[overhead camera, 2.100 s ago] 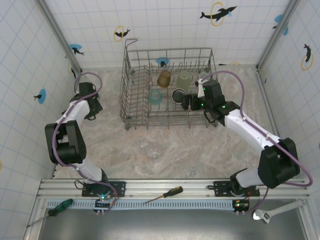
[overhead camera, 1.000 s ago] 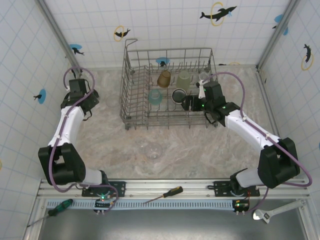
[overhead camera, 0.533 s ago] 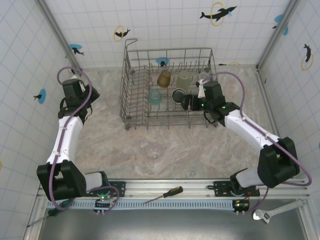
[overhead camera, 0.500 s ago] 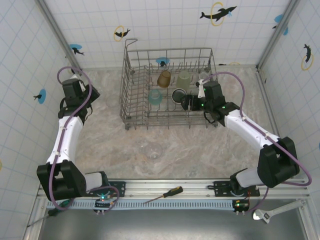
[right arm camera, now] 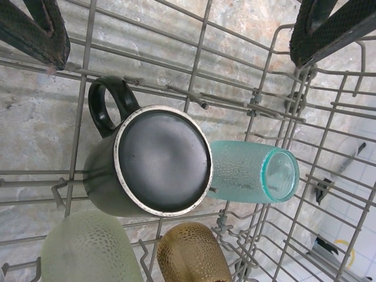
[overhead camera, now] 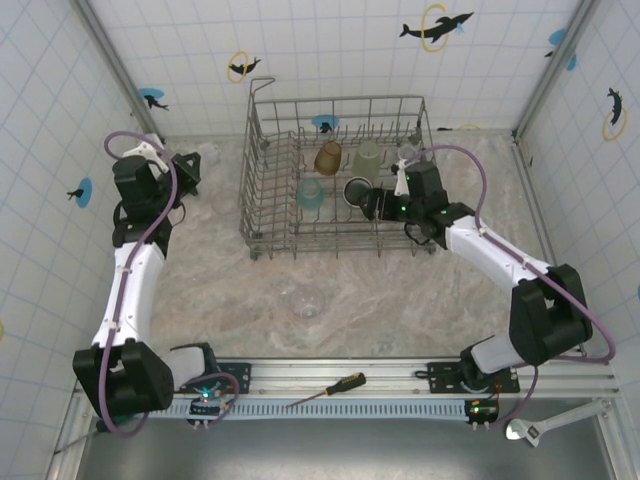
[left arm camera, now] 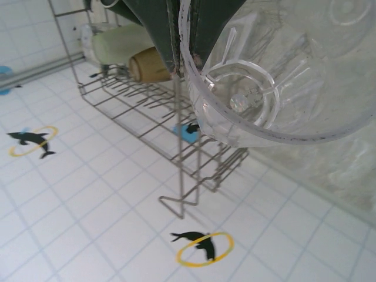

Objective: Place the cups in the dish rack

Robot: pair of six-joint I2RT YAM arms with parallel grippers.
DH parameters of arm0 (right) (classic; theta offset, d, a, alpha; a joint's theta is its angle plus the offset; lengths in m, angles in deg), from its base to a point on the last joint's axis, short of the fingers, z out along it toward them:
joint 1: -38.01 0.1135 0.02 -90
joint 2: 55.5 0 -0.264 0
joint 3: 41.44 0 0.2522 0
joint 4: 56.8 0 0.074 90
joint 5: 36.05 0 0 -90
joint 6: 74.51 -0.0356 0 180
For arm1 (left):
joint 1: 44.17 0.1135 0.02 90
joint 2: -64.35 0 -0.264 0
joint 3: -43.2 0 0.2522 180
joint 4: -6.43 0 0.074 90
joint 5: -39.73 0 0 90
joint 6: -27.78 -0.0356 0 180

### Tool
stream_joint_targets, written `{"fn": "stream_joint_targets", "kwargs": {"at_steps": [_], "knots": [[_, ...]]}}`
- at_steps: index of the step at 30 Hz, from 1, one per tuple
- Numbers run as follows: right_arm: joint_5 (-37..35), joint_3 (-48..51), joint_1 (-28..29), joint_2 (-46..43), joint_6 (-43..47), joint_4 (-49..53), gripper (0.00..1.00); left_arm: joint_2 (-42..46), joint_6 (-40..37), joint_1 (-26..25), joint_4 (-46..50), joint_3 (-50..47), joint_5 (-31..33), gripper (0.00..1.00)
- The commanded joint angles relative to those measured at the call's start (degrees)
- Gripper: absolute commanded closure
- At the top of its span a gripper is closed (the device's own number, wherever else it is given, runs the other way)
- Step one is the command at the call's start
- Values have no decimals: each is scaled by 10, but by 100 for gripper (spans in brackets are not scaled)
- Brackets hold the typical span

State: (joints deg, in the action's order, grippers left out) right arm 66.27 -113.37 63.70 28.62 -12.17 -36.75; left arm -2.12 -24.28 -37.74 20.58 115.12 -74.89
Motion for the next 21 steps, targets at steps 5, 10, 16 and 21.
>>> {"fn": "stream_joint_targets", "kwargs": {"at_steps": [5,10,16,21], "knots": [[54,-11,-10,24,-69,-79,0,1,16,-11,-117,-13,-110,100],[64,-23,-11,42,-91,-89,0,0,17,-45,-166,-17,-124,100],[65,-40,-8,58,-104,-77,0,-21,9,-63,-194,-9,-150,100],[79,-56,-8,67,-122,-94,0,-45,32,-97,-237,-5,-151,100]]}}
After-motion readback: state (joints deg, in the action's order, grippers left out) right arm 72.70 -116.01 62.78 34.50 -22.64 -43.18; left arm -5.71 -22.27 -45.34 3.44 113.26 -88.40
